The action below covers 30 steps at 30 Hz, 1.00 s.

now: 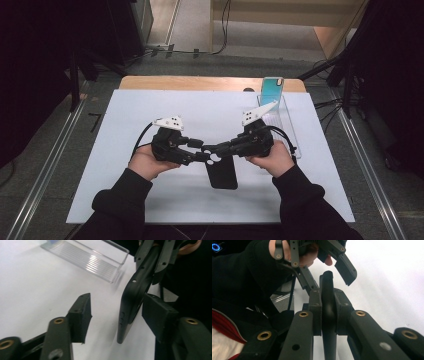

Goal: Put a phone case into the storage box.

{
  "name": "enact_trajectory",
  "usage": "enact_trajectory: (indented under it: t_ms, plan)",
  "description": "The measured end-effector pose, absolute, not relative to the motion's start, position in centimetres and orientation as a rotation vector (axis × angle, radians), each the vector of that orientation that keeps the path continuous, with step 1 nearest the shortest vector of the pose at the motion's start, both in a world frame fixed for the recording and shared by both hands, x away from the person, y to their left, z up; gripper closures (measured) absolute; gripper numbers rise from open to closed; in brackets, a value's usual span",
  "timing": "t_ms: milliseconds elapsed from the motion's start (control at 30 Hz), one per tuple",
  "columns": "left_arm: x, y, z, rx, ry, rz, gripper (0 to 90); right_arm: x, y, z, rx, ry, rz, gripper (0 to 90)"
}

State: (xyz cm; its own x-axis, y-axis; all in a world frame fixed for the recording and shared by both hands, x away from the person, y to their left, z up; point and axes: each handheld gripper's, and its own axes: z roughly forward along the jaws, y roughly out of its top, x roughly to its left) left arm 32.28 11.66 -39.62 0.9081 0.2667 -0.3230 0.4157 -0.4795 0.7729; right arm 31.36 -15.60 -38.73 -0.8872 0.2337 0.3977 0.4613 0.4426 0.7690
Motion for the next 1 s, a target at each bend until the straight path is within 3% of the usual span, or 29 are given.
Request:
enact_trajectory:
  t_ms: [267, 567, 700, 1000]
  plan:
    - [32.31, 11.67, -39.74, 2.089, 0.435, -0.247, 57.0, 31.53, -15.49, -38.94, -0.58, -2.441, -1.411, 76.9]
    - [32.06, 11.6, -39.71, 2.103, 0.383, -0.281, 59.4, 31.5, -15.14, -39.05, -0.539, -2.429, -1.396, 76.8]
    - [31.92, 11.49, -39.81, 2.1, 0.356, -0.284, 69.4, 31.57, -15.08, -39.1, -0.539, -2.431, -1.394, 76.9]
    - [31.9, 11.46, -39.67, 2.114, 0.351, -0.327, 76.9, 31.8, -15.3, -39.28, -0.526, -2.408, -1.393, 74.6]
